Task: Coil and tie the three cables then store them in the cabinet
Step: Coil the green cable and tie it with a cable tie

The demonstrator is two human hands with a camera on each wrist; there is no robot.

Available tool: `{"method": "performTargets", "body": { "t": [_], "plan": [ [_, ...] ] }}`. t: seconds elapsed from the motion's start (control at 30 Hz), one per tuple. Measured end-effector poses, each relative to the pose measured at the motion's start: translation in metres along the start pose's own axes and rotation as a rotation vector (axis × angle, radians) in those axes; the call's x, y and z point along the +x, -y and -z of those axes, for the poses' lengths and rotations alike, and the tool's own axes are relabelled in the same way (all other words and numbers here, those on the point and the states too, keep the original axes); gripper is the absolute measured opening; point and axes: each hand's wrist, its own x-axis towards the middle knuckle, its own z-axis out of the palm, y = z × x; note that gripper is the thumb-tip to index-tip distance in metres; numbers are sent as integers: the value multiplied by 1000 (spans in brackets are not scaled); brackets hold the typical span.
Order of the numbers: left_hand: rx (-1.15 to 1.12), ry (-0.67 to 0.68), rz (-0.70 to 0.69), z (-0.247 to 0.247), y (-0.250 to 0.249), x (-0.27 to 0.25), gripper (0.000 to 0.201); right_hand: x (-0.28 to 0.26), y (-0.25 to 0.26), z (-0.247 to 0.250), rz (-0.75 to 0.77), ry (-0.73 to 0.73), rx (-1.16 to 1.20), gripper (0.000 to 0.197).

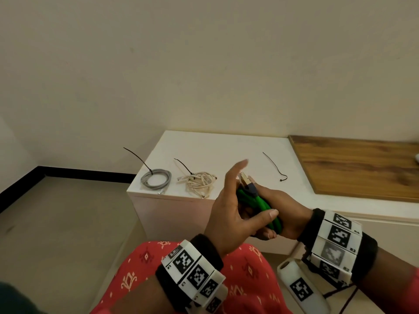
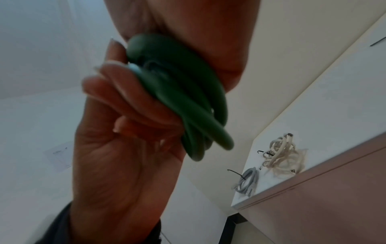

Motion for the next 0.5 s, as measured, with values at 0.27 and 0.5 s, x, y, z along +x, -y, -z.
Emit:
{"method": "performTargets", "body": {
  "t": [0.27,0.5],
  "plan": [
    [89,-258,70,10,11,7,31,3,0,2,197,-193,-141,61],
    [-63,-280,207,18,15,17,14,8,-10,6,393,-340,-240,8]
  ]
}}
